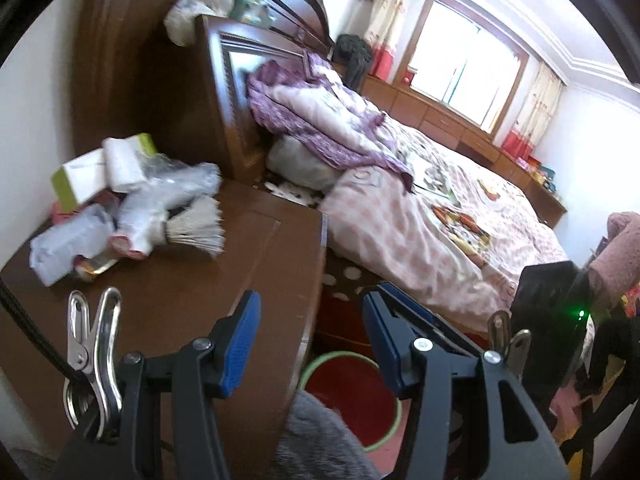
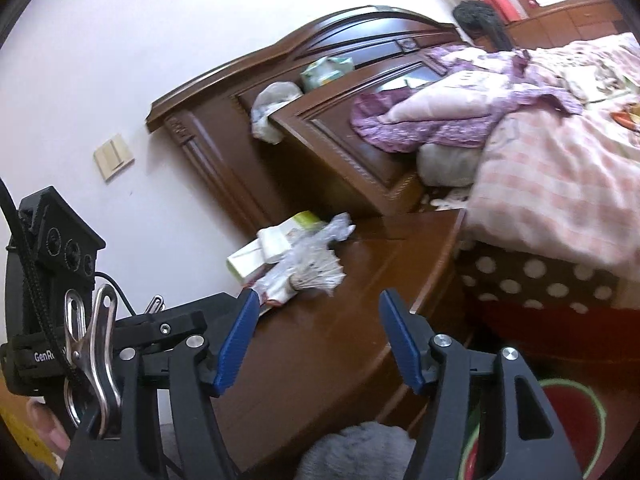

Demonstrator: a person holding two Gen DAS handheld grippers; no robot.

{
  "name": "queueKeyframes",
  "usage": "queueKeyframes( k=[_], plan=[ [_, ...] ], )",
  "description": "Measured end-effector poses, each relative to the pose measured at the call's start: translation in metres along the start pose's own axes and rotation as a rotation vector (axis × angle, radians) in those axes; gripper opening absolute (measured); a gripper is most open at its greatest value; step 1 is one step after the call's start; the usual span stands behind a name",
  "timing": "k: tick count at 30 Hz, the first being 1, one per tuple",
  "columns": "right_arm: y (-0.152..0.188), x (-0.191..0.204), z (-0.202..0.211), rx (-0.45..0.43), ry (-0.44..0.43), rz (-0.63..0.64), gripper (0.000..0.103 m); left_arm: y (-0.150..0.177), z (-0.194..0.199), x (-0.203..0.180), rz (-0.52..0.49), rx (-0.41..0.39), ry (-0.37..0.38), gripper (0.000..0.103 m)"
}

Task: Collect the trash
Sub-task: 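Raise both open grippers from the bin back toward the bedside table, then close the right gripper on the white glove while the left gripper grasps the tube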

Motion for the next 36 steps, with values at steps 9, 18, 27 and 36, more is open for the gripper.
queueKeyframes(
  k=[9, 18, 27, 36],
  plan=[
    [0.017, 0.032, -0.046, 0.078, -0.022, 0.055, 0.064, 0.012, 0.011, 0.053, 0.062, -0.024, -0.036, 0.056],
    [0.03, 0.054, -0.085, 0.137, -0.009, 0.134, 0.064, 0.02, 0.01, 0.102, 0.132, -0.044, -0.072, 0.056],
    [0.046, 0.069, -0.123, 0.197, -0.013, 0.197, 0.064, 0.027, 0.003, 0.139, 0.143, -0.066, -0.09, 0.056],
    [0.051, 0.083, -0.164, 0.261, 0.04, 0.297, 0.064, 0.036, -0.011, 0.179, 0.126, -0.065, -0.141, 0.056]
  ],
)
Point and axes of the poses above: each gripper's, at about its wrist camera, not at the fingertips, and z roughly against the way its jaws point, x to its left, y to its underside, the point moved 3 cm from there along -z, roughly the way its jaws point, and after that the axes turned 7 degrees about -z, right-handed, at the moved point
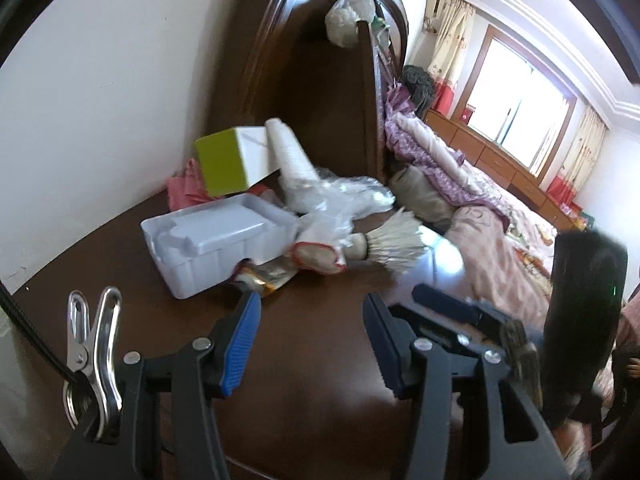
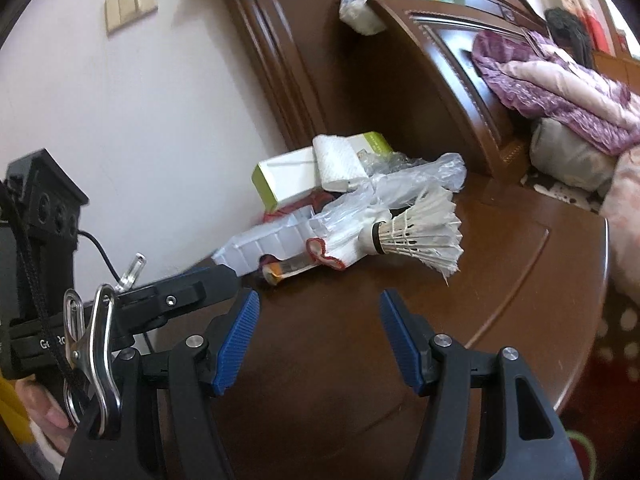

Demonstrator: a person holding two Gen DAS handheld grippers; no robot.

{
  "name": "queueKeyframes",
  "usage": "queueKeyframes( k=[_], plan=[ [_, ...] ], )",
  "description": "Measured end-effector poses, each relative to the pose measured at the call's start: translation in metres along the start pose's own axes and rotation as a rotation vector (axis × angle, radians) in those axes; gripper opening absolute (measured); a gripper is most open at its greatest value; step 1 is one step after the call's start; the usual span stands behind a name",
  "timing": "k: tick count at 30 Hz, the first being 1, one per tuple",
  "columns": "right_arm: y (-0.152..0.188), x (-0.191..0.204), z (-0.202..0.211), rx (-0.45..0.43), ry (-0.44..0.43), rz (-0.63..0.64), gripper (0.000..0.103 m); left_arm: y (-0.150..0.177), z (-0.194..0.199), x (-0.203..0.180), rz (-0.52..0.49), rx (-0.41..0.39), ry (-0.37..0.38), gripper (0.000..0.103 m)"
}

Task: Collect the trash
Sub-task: 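Close the right gripper on the white glove while the left gripper grasps the tube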

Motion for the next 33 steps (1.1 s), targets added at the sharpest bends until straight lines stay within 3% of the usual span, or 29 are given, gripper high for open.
queueKeyframes(
  k=[6, 9, 13, 16, 18, 20, 21, 22, 24, 25, 33],
  plan=[
    [-0.011, 0.005, -0.043, 0.138, 0.042, 0.079, 0.064, 0.005, -0.018, 0.016, 0.008, 0.047, -0.021, 0.056],
    [-0.018, 0.005, -0.067, 0.224, 0.089, 0.125, 0.064, 0.0, -0.032, 0.02, 0.006, 0.09, -0.069, 0.056],
    [-0.028, -0.001, -0.092, 0.26, 0.142, 0.126, 0.064, -0.007, -0.052, 0.029, 0.008, 0.141, -0.126, 0.056],
    [-0.032, -0.003, -0.108, 0.297, 0.166, 0.121, 0.054, -0.013, -0.061, 0.036, 0.024, 0.16, -0.13, 0.056],
    [-0.034, -0.005, -0.113, 0.301, 0.181, 0.116, 0.053, -0.016, -0.066, 0.039, 0.034, 0.165, -0.141, 0.057],
    [-0.038, -0.01, -0.116, 0.296, 0.163, 0.076, 0.051, -0.019, -0.071, 0.039, 0.032, 0.17, -0.127, 0.056],
    [-0.04, -0.012, -0.118, 0.291, 0.165, 0.064, 0.049, -0.019, -0.073, 0.038, 0.025, 0.177, -0.117, 0.046],
    [-0.042, -0.013, -0.12, 0.286, 0.166, 0.057, 0.041, -0.019, -0.073, 0.037, 0.019, 0.176, -0.102, 0.03],
    [-0.043, -0.013, -0.124, 0.281, 0.156, 0.052, 0.025, -0.015, -0.069, 0.037, 0.035, 0.171, -0.068, 0.027],
    [-0.044, -0.013, -0.125, 0.275, 0.149, 0.044, 0.013, -0.013, -0.067, 0.038, 0.048, 0.165, -0.05, 0.026],
    [-0.051, 0.0, -0.111, 0.177, 0.094, 0.075, 0.007, 0.005, -0.034, 0.053, 0.175, 0.096, 0.114, 0.023]
  ],
)
Point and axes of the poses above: each gripper's, at about its wrist camera, not at the fingertips, and z roughly against the way its jaws point, x to its left, y to its underside, the point moved 3 cm from there along -z, roughly the way its jaws point, and after that the axes turned 7 degrees about -z, right-handed, at the moved point
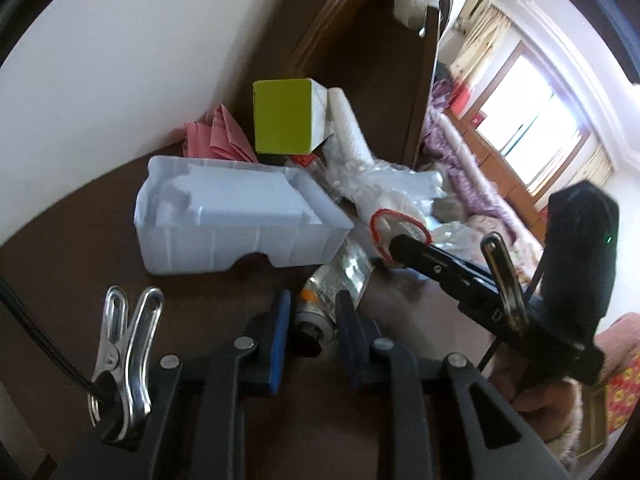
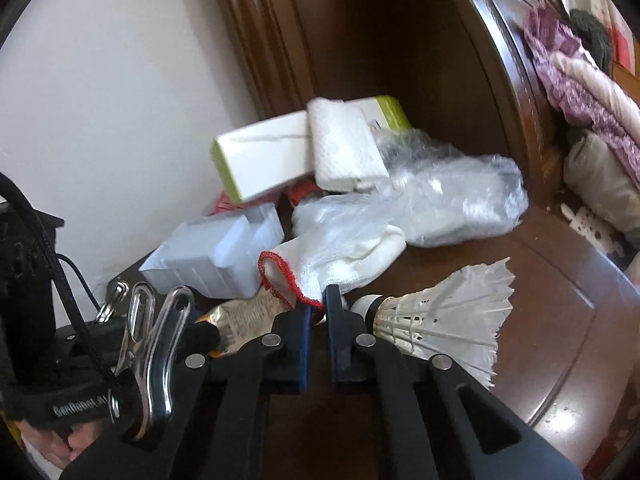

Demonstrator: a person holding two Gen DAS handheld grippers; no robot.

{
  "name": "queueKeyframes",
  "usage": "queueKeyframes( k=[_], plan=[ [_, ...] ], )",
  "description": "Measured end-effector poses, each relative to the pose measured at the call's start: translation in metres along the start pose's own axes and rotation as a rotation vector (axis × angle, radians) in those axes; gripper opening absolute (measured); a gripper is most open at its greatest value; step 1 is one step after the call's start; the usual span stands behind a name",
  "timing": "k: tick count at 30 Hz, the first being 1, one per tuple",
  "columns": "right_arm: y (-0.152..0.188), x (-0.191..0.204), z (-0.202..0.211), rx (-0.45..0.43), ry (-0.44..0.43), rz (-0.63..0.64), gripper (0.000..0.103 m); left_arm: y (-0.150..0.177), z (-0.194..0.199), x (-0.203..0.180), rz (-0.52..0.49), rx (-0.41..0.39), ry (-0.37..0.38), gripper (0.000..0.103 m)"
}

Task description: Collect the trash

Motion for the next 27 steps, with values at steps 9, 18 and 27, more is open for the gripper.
queueKeyframes(
  k=[9, 18, 27],
  plan=[
    [0.012, 0.015, 0.038, -0.1, -0.09, 0.026, 0.007, 0.002, 0.03, 0.004, 0.027, -0.092, 0.142, 0.0],
    [0.03, 0.026, 0.078, -0.223, -0.152, -0.012, 0.007, 0.003, 0.024, -0.013, -0.109, -0.074, 0.053, 0.005],
    [0.039, 0.022, 0.099, -0.252, -0.157, -0.011, 0.007, 0.018, 0.006, -0.057, -0.362, 0.003, -0.06, 0.064]
  ],
)
Point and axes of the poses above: each gripper's, at about its wrist camera, not at the fingertips, and z roughly against the way its jaws point, x to its left, y to its underside, the point moved 3 cm from there along -z, roughly the way its jaws point, and after that the axes turned 7 degrees about -z, right-handed, at the moved point
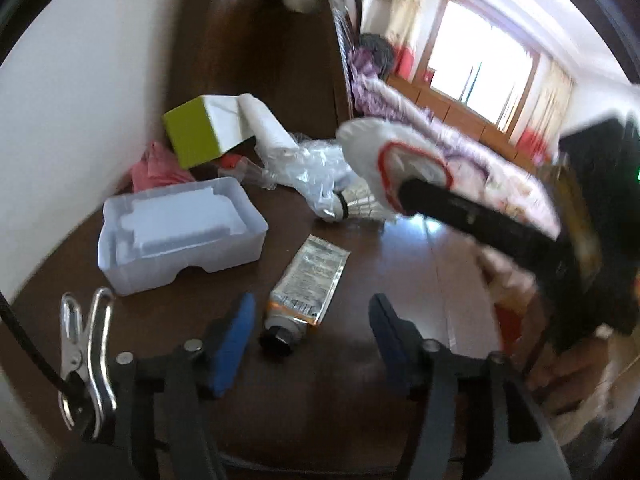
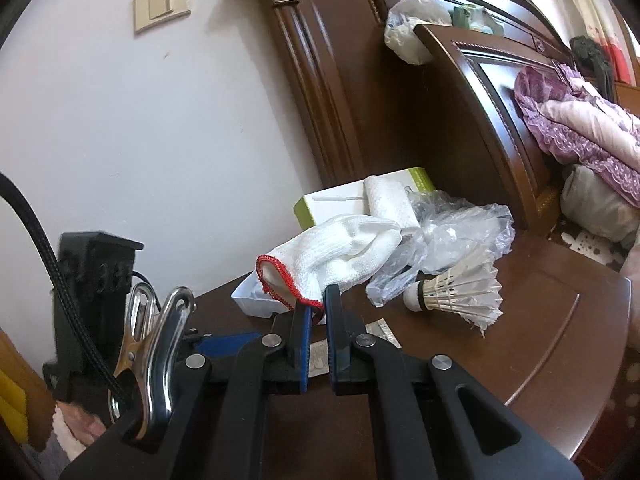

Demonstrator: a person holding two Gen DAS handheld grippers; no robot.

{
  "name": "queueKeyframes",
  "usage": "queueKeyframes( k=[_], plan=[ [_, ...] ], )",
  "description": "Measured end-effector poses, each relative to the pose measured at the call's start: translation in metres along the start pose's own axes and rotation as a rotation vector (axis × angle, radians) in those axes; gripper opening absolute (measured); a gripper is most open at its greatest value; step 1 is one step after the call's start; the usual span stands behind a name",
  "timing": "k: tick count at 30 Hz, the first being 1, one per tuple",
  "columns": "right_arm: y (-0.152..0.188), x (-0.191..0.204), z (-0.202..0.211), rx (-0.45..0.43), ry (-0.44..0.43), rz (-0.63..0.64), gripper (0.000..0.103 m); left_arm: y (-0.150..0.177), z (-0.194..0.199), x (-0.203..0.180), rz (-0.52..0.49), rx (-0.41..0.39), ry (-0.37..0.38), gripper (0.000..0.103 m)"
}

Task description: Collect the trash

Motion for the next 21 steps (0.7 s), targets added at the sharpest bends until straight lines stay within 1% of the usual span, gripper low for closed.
queueKeyframes(
  k=[1, 2, 3, 4, 5, 6, 9, 11, 17, 20, 21],
  plan=[
    [0.0, -0.002, 0.002, -0.002, -0.001, -0.008, 0.008, 0.0, -0.006, -0.005, -0.025, 0.019, -0.047, 0.064],
    [0.0, -0.005, 0.004, -0.003, -0.005, -0.017, 0.008, -0.001, -0.012, -0.007, -0.032, 0.049, -0.073, 0.064],
    [0.0, -0.007, 0.006, -0.005, -0.007, -0.025, 0.008, -0.002, -0.016, -0.005, -0.03, 0.063, -0.073, 0.064],
    [0.0, -0.01, 0.008, -0.007, -0.008, -0.035, 0.008, -0.003, -0.017, -0.006, -0.029, 0.066, -0.064, 0.061],
    [0.0, -0.013, 0.01, -0.009, -0.005, -0.042, 0.008, -0.002, -0.019, -0.005, -0.023, 0.072, -0.057, 0.055],
    [0.0, -0.015, 0.011, -0.01, -0.001, -0.046, 0.008, -0.001, -0.024, -0.001, -0.005, 0.096, -0.076, 0.036],
    [0.002, -0.023, 0.015, -0.009, 0.013, -0.056, 0.008, 0.003, -0.022, 0.005, 0.034, 0.087, -0.053, 0.036],
    [0.003, -0.026, 0.016, -0.009, 0.014, -0.066, 0.008, 0.004, -0.019, 0.01, 0.068, 0.059, -0.028, 0.036],
    [0.006, -0.026, 0.021, -0.015, 0.004, -0.069, 0.008, 0.001, 0.003, 0.026, 0.188, -0.068, 0.114, 0.036],
    [0.008, -0.021, 0.025, -0.031, -0.006, -0.058, 0.008, -0.001, 0.011, 0.03, 0.238, -0.112, 0.162, 0.036],
    [0.008, -0.02, 0.026, -0.036, -0.009, -0.053, 0.008, -0.001, 0.012, 0.031, 0.249, -0.115, 0.17, 0.036]
  ],
)
Point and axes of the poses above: each gripper's, at about its wrist camera, not at the fingertips, and z roughly against the way its jaws point, x to its left, y to its underside, the point moved 3 cm from there along -z, roughly the way its jaws point, and after that the axes turned 7 degrees about -z, right-handed, at the moved point
